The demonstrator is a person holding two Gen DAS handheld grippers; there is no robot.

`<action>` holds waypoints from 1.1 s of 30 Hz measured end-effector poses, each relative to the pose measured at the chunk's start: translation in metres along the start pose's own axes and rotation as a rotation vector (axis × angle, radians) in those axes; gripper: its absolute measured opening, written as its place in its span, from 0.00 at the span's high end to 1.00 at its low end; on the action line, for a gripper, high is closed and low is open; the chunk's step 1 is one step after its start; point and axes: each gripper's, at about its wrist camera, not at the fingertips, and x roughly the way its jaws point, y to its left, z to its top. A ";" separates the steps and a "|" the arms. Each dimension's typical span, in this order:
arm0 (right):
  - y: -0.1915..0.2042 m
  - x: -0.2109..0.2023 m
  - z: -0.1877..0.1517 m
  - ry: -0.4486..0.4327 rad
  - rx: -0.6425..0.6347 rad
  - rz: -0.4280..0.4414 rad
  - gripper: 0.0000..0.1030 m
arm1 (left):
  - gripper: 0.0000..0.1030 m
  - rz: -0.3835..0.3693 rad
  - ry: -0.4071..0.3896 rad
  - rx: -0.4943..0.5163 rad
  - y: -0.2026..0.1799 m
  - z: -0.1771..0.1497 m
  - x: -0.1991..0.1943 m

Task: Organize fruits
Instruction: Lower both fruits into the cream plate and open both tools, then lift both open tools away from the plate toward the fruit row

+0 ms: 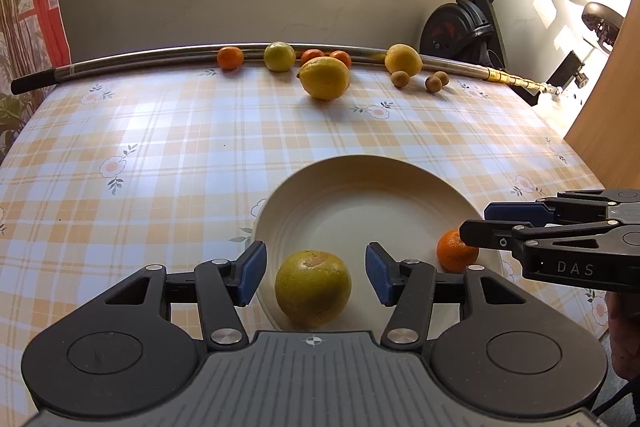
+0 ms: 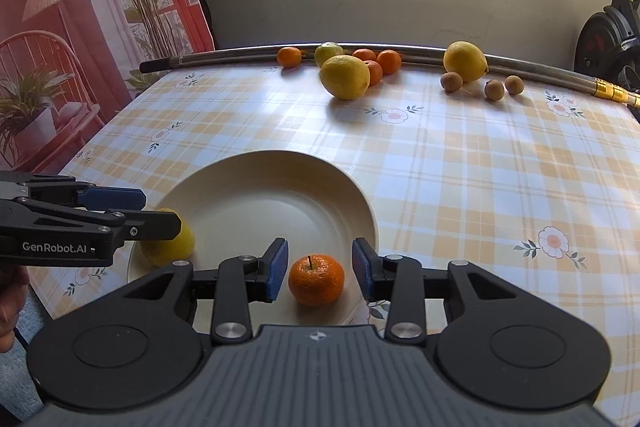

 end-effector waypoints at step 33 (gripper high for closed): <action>-0.088 -0.038 0.056 -0.195 0.117 -0.174 0.62 | 0.42 0.158 -0.148 -0.195 0.078 0.067 -0.036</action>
